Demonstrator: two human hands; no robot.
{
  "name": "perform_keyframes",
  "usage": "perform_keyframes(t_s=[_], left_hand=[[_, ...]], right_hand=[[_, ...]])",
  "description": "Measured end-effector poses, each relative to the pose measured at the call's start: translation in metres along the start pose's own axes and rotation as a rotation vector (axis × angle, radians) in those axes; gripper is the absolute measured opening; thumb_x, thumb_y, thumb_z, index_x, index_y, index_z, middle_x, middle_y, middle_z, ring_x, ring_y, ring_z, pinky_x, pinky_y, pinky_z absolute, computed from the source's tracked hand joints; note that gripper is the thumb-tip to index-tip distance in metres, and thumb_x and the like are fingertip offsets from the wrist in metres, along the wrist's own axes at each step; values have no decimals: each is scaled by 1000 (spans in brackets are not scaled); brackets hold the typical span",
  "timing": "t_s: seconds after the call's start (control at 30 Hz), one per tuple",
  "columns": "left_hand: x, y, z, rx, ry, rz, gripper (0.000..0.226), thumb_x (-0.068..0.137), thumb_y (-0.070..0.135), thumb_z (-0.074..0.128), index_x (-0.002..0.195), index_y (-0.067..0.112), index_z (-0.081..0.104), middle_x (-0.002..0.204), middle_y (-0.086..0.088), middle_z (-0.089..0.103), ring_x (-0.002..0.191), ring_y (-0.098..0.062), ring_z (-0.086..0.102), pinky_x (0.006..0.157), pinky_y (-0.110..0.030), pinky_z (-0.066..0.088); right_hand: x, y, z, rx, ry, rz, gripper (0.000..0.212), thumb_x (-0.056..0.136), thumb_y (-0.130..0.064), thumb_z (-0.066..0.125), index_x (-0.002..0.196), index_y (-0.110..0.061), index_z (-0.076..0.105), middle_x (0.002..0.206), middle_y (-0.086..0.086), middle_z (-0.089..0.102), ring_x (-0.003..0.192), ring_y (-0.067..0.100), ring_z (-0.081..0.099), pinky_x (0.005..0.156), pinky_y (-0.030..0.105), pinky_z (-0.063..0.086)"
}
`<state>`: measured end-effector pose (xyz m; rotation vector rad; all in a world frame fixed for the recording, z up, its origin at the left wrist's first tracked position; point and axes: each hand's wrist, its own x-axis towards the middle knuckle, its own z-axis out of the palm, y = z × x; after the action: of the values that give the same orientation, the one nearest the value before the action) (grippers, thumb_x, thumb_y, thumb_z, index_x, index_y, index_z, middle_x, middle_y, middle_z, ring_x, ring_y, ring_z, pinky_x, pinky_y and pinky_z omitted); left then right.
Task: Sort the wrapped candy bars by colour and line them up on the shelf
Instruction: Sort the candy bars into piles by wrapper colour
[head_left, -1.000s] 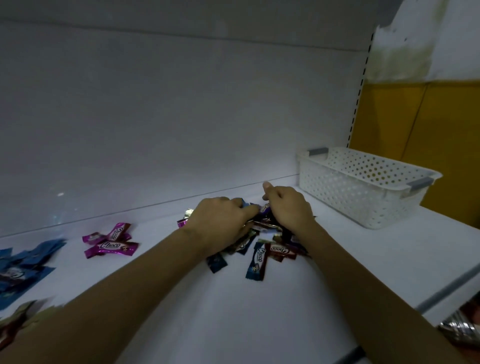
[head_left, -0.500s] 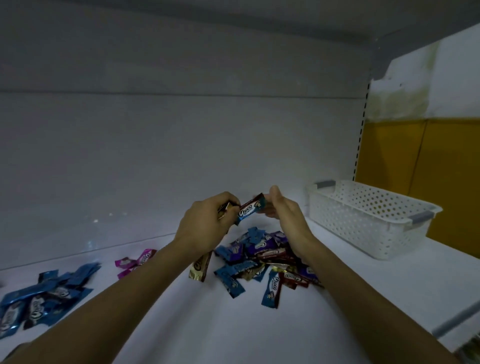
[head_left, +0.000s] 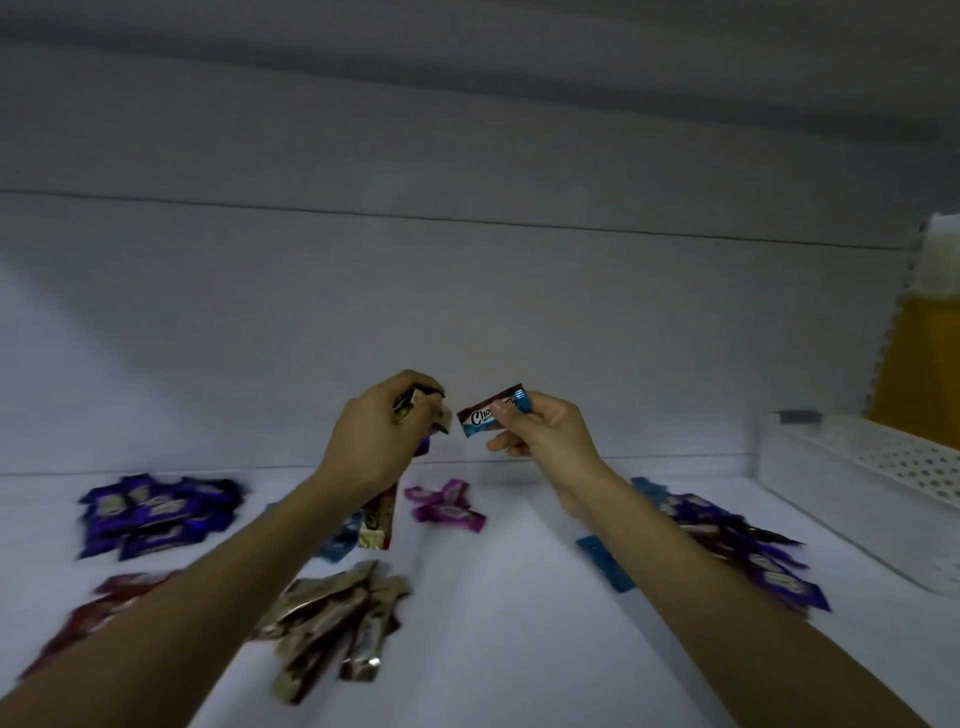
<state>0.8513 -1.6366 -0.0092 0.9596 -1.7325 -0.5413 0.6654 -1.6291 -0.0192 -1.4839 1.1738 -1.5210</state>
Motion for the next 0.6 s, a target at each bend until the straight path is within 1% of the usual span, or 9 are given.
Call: perform_keyframes(t_s=[0.07,0.17,0.23,0.3,0.4,0.43,0.5,0.57,0.6], left_hand=[[-15,-18,-42,-30,77,-55,14,97,17,51,94,23,64,81,7,74,78,-6,70,64,-21,55],[-44,-40,-104,-10,231,-112,14,97,14,51,96,17,64,78,9,71,71,4,67,58,-7,47],[-66,-51,-140,4,327,-160,13,97,16,52,97,19,65,83,9,70,71,2,66,58,-10,48],[-87,-58,-167,-28,397,-220,14,97,19,52,97,22,66,86,4,69,67,-2,65,53,-16,46],[-110,-66,-189,-120,469,-287,15,98,20,52,98,19,66,82,-3,66,48,1,57,37,-13,36],[-114,-68,-193,-136,482,-304,15,98,20,52,99,19,67,81,-5,65,45,1,56,35,-14,34],[-120,-73,-197,-172,478,-320,16,98,23,51,101,21,67,80,-3,65,44,0,54,36,-16,33],[-121,-77,-197,-207,453,-336,17,98,26,51,102,25,67,78,0,64,44,-2,51,38,-16,34],[-120,-78,-196,-230,440,-341,17,98,27,51,102,26,67,76,1,64,44,-3,49,39,-17,33]], right_hand=[[6,4,35,12,-24,47,2,87,-12,66,89,-11,67,79,2,71,53,6,65,52,14,48],[15,16,94,-82,-69,67,12,86,-4,65,81,-15,64,86,8,70,58,11,67,54,17,50],[18,27,135,-269,-111,22,10,89,-4,59,83,-9,65,92,13,71,70,19,69,61,27,55],[19,38,167,-595,-144,-117,16,92,-10,53,92,-3,68,93,15,70,82,29,66,71,38,55],[13,51,192,-922,-282,-287,25,95,-22,49,100,-12,71,99,9,70,88,28,63,73,34,51],[13,55,195,-998,-347,-287,28,95,-29,49,95,-13,71,94,8,71,85,27,63,69,30,48],[12,57,197,-1097,-423,-249,48,97,-43,44,70,-9,64,69,7,64,67,23,58,66,28,41],[10,54,198,-1103,-410,-254,59,99,-47,37,54,-11,46,52,1,46,54,20,46,74,28,39],[8,50,200,-1081,-396,-295,59,100,-46,36,53,-11,46,52,1,46,55,20,47,78,28,40]])
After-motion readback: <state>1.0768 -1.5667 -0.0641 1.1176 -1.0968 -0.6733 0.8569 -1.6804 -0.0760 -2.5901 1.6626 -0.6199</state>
